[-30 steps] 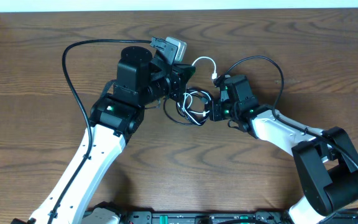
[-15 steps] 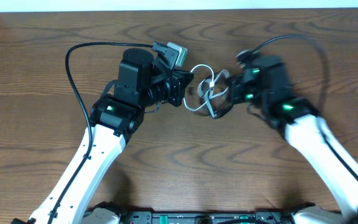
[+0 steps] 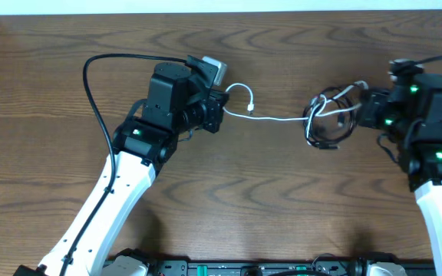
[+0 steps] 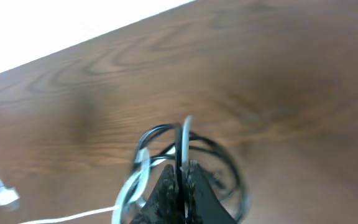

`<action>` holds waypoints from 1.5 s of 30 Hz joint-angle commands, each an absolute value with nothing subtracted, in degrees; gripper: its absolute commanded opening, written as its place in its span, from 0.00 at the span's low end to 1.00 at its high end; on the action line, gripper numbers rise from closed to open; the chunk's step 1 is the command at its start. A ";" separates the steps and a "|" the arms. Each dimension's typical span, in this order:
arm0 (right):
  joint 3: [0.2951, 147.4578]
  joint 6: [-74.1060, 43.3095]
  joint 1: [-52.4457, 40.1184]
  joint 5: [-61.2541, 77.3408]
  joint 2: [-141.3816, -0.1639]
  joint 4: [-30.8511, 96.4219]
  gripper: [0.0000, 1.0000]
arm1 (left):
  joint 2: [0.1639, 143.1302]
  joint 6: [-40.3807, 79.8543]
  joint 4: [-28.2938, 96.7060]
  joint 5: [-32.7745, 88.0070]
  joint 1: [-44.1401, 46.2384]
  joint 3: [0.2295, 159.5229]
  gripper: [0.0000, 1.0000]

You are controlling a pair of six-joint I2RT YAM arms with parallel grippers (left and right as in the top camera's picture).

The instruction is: Untangle cables

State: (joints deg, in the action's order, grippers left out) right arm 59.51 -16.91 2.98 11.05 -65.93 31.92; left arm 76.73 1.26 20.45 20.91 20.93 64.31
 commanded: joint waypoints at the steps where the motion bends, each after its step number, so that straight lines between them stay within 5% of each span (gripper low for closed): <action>1: 60.12 -14.61 7.09 10.92 -65.60 32.73 0.01 | 77.14 -0.40 20.91 16.64 15.55 63.96 0.08; 19: 60.12 -11.51 15.07 10.66 -66.76 34.52 0.01 | 77.03 0.27 22.02 31.09 -16.53 63.96 0.08; 36: 60.12 -8.62 14.13 20.88 -73.30 34.06 0.01 | 77.03 0.71 21.58 37.04 -18.22 63.96 0.08; 40: 60.12 -6.13 10.63 27.03 -75.96 34.06 0.29 | 77.03 1.17 21.89 39.48 -17.12 63.96 0.08; 45: 60.12 -5.91 3.62 28.08 -81.01 32.42 0.39 | 77.03 1.85 22.26 42.54 -13.28 63.96 0.08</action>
State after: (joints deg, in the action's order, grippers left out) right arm 59.51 -7.46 7.07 24.67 -78.61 33.10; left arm 76.75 1.13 22.13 38.57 -15.73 64.27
